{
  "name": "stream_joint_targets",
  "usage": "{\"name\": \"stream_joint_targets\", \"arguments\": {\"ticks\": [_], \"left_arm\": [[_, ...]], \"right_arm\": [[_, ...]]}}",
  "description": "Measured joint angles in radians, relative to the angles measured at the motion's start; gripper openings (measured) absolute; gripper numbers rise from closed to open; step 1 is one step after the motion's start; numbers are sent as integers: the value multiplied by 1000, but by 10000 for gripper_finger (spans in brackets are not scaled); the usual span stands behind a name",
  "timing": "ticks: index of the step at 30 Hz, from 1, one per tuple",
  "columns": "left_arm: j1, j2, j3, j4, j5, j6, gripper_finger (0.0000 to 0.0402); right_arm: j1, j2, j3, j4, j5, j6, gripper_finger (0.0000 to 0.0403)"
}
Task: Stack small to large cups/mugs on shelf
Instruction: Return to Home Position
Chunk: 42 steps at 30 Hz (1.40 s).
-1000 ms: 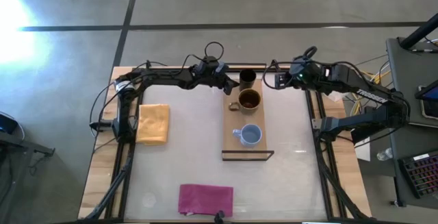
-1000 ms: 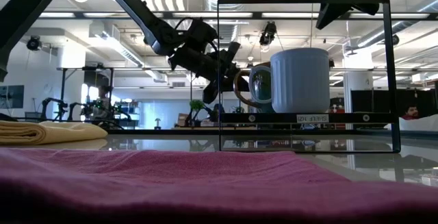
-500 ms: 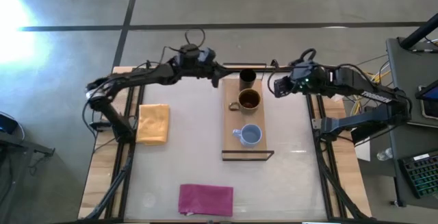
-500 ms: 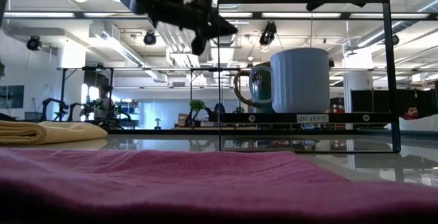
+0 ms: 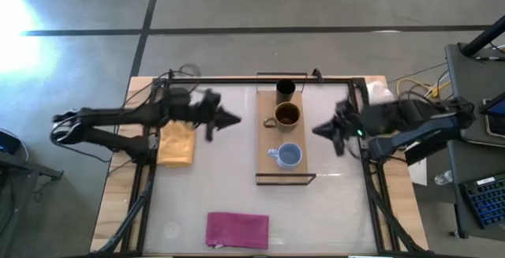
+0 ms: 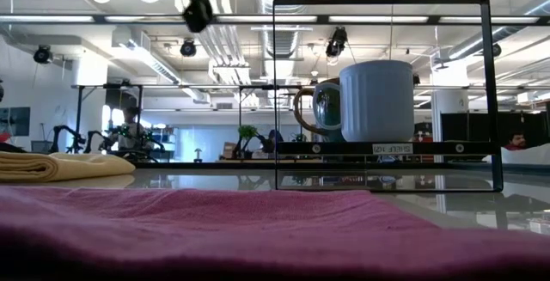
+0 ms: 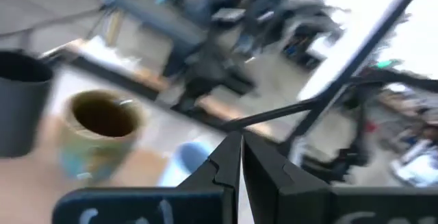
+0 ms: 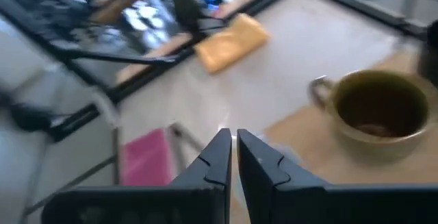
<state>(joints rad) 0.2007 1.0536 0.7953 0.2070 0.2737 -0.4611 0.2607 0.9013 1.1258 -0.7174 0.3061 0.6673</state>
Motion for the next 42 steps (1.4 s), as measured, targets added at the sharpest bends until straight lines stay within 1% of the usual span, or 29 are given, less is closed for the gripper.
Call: {"name": "stream_joint_targets", "arguments": {"ticks": [2, 4, 7, 9, 10, 12, 15, 17, 19, 22, 23, 26, 27, 29, 32, 37, 42], "left_arm": [[-62, -92, -96, 96, -29, -18, 2], [-106, -167, -181, 209, -36, -14, 2], [-139, -257, -285, 328, -43, 1, 2], [-139, -312, -337, 351, -43, -3, 2], [-138, -335, -357, 353, -50, -10, 2], [-137, -373, -394, 359, -90, -16, 2], [-119, -394, -427, 361, -102, 99, 2], [-75, -396, -443, 361, -88, 124, 2], [-12, -387, -462, 365, -21, 124, 2], [103, -358, -495, 372, 137, 94, 2], [142, -345, -508, 403, 181, 77, 2], [238, -305, -550, 574, 286, 27, 2], [261, -295, -564, 615, 311, 9, 2], [284, -276, -581, 662, 333, -12, 2], [284, -260, -617, 647, 342, -33, 2], [284, -243, -685, 670, 334, -129, 2], [280, -269, -733, 676, 334, -189, 2]], "right_arm": [[36, -104, -103, 78, 4, 7, 18], [43, -227, -217, 251, -30, -64, 18], [41, -388, -384, 561, -162, -229, 18], [44, -471, -472, 692, -224, -307, 18], [44, -509, -506, 716, -236, -336, 18], [42, -580, -558, 726, -226, -377, 18], [34, -665, -617, 719, -218, -412, 18], [21, -722, -644, 721, -224, -442, 18], [6, -778, -662, 713, -213, -470, 18], [-10, -862, -689, 675, -203, -493, 18], [-14, -889, -699, 670, -199, -492, 18], [-17, -900, -729, 661, -190, -474, 18], [-17, -893, -737, 653, -193, -461, 18], [-17, -873, -761, 689, -182, -437, 18], [-18, -871, -834, 729, -174, -411, 18], [-18, -902, -990, 955, -174, -409, 18], [-18, -901, -1115, 1102, -174, -385, 18]]}}
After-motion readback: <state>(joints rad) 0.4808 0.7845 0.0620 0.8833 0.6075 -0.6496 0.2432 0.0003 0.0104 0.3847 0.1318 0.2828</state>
